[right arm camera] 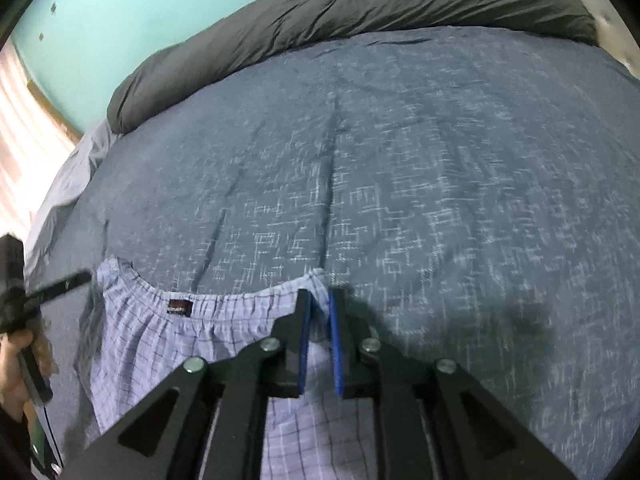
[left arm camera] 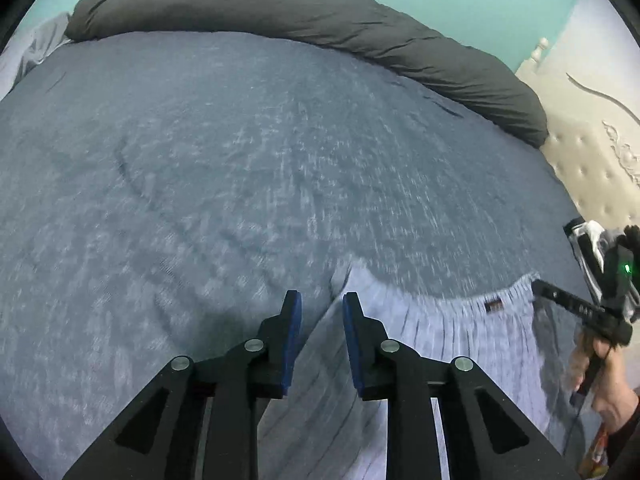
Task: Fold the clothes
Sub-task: 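Pull the waistband with both grippers to straighten the boxers, then release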
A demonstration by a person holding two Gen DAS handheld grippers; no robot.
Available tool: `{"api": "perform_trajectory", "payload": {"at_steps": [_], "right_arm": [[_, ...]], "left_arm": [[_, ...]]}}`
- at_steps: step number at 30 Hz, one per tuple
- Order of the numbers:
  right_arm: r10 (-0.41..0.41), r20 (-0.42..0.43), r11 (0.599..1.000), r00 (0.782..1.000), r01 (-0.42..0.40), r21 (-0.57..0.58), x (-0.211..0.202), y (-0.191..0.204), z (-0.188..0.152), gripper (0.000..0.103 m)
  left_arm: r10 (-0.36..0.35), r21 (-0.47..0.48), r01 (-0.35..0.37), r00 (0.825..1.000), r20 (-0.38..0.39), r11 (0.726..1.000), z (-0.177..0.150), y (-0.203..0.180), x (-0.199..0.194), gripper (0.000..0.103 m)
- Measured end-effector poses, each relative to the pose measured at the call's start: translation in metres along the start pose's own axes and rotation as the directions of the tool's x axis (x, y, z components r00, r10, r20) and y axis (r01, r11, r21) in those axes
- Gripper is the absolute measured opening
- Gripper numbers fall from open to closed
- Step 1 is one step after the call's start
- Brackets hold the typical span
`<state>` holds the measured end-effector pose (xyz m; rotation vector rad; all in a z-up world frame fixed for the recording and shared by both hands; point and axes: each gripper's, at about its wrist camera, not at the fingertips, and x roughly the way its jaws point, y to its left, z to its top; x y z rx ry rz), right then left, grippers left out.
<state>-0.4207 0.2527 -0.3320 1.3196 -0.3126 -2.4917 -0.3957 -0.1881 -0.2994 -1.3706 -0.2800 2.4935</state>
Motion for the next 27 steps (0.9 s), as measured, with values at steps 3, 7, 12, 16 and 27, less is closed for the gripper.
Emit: {"api": "perform_trajectory", "payload": {"at_steps": [3, 7, 12, 16, 27], "right_arm": [[0.003, 0.015, 0.999, 1.0, -0.004, 0.034, -0.014, -0.005, -0.007, 0.018], [0.054, 0.028, 0.992, 0.998, -0.056, 0.111, -0.04, -0.017, -0.032, 0.02], [0.092, -0.016, 0.98, 0.996, -0.087, 0.18, -0.064, -0.03, -0.079, 0.021], [0.155, 0.014, 0.947, 0.988, -0.152, 0.282, -0.084, -0.041, -0.118, 0.023], [0.249, 0.113, 0.906, 0.962, -0.273, 0.323, -0.1, -0.024, -0.148, 0.027]], "left_arm": [[0.018, 0.021, -0.018, 1.0, 0.003, 1.0, -0.016, 0.01, -0.007, 0.023], [0.031, 0.035, -0.03, 0.999, -0.015, 0.999, -0.046, 0.021, -0.027, 0.023], [0.046, 0.04, -0.045, 0.999, -0.027, 0.998, -0.082, 0.033, -0.051, 0.023], [0.032, -0.04, -0.034, 0.999, -0.043, 0.999, -0.107, 0.045, -0.059, 0.023], [-0.047, -0.23, 0.04, 0.999, -0.025, 0.972, -0.142, 0.051, -0.05, 0.023]]}}
